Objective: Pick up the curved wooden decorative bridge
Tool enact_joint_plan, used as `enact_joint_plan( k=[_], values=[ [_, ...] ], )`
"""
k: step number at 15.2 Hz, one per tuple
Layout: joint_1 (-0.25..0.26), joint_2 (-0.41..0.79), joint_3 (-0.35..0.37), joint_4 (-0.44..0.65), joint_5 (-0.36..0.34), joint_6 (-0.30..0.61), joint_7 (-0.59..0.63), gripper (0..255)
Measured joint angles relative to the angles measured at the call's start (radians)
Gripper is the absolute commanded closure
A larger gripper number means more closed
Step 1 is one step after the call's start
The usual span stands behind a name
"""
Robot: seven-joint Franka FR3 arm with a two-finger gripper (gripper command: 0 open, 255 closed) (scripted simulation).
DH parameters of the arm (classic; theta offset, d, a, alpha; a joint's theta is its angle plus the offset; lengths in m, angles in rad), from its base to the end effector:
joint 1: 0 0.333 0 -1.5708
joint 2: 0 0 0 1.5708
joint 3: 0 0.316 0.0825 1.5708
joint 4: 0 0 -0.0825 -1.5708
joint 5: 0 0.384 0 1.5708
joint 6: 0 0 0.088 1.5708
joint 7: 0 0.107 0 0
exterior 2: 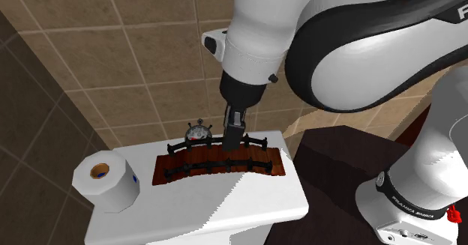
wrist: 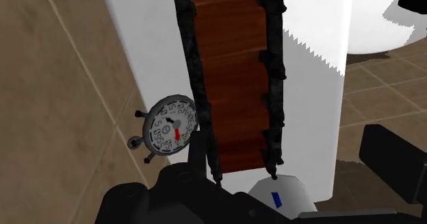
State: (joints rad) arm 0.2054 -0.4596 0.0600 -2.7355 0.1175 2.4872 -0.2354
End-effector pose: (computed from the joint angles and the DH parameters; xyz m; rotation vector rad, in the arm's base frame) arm 0.3750 0.1002 0.3803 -3.0027 -0.6270 -0.3245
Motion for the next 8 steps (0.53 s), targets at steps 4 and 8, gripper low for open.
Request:
enact_joint_plan(
  k=[4, 8],
  values=[
    [0.04, 0.15, 0.013, -0.006, 0.007, 0.169, -0.058, 0],
    [0.059, 0.255, 0.019, -0.017, 0.016, 0.294, -0.089, 0]
  ],
)
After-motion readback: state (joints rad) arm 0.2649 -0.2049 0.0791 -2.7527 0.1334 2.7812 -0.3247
